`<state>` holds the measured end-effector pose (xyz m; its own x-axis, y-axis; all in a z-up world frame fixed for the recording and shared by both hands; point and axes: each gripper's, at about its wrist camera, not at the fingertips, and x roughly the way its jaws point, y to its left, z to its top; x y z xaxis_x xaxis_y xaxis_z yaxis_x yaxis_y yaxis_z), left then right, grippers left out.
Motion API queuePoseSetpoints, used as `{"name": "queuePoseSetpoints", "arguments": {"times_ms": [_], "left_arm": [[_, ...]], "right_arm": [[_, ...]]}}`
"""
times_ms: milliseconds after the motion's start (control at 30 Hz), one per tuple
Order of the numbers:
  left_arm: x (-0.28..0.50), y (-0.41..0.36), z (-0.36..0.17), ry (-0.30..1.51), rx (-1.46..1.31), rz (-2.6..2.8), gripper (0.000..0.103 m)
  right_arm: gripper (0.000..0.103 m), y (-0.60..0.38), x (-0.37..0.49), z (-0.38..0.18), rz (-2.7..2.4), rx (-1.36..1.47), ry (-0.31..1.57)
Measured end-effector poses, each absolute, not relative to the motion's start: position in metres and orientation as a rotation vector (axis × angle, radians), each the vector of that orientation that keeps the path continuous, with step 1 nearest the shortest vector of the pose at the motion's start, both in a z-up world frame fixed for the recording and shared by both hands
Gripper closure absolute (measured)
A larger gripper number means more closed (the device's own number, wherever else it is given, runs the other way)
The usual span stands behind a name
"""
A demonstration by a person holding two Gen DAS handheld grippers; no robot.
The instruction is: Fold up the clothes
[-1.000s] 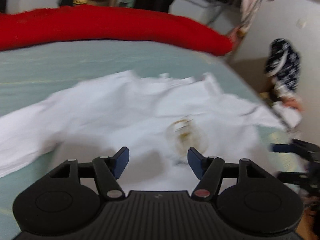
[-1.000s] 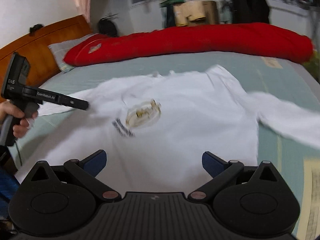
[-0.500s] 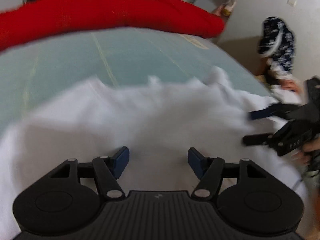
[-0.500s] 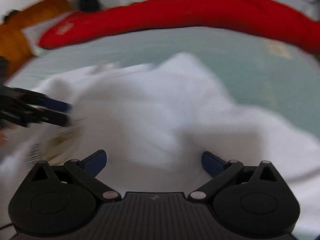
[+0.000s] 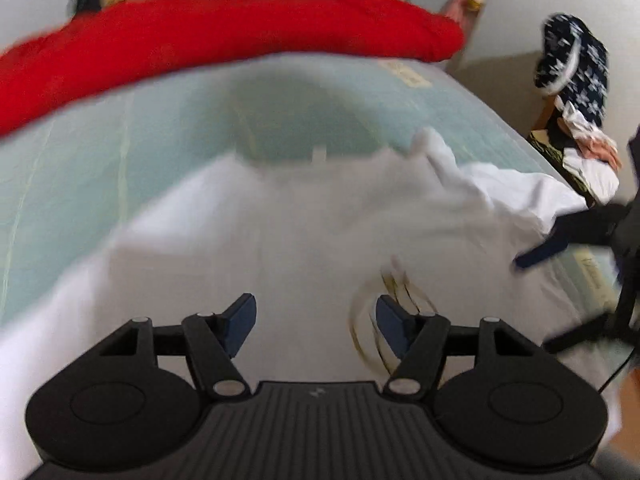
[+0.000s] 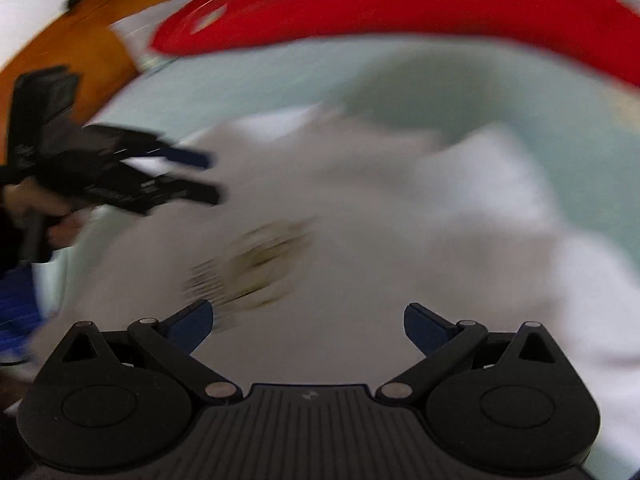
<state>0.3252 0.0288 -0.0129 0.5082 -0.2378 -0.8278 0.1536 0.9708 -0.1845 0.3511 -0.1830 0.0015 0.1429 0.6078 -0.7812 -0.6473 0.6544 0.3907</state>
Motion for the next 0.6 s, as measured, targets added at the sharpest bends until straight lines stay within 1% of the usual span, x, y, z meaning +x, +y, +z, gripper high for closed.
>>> {"name": "queuePoseSetpoints", "arguments": {"times_ms": [133, 233, 400, 467, 533, 567, 600], "left_arm": [[0.29, 0.033, -0.026, 1.16, -0.192, -0.164, 0.037], [0.276, 0.039, -0.048, 1.259, -0.189, -0.105, 0.037], [0.281, 0.048, -0.048, 1.334, -0.155, -0.011, 0.037], [0.292, 0.047, -0.044, 1.367, -0.185, 0.017, 0.041], [0.304, 0.041, -0.043, 1.354, -0.19, -0.009, 0.04], [0.31, 0.038, -0.042, 1.347, -0.192, -0.022, 0.038], [0.316, 0.035, -0.041, 1.341, -0.195, -0.036, 0.038]], "right_arm": [[0.0, -0.156, 0.329, -0.023, 0.985, 0.079, 1.218], [0.0, -0.159, 0.33, -0.035, 0.919, 0.061, 1.244], [0.0, -0.205, 0.342, -0.033, 0.701, -0.012, 1.256], [0.0, -0.233, 0.35, -0.038, 0.61, 0.04, 1.294], [0.0, -0.253, 0.355, -0.035, 0.562, 0.147, 1.325], [0.0, -0.256, 0.357, -0.031, 0.558, 0.162, 1.327], [0.0, -0.256, 0.359, -0.026, 0.565, 0.16, 1.321]]}}
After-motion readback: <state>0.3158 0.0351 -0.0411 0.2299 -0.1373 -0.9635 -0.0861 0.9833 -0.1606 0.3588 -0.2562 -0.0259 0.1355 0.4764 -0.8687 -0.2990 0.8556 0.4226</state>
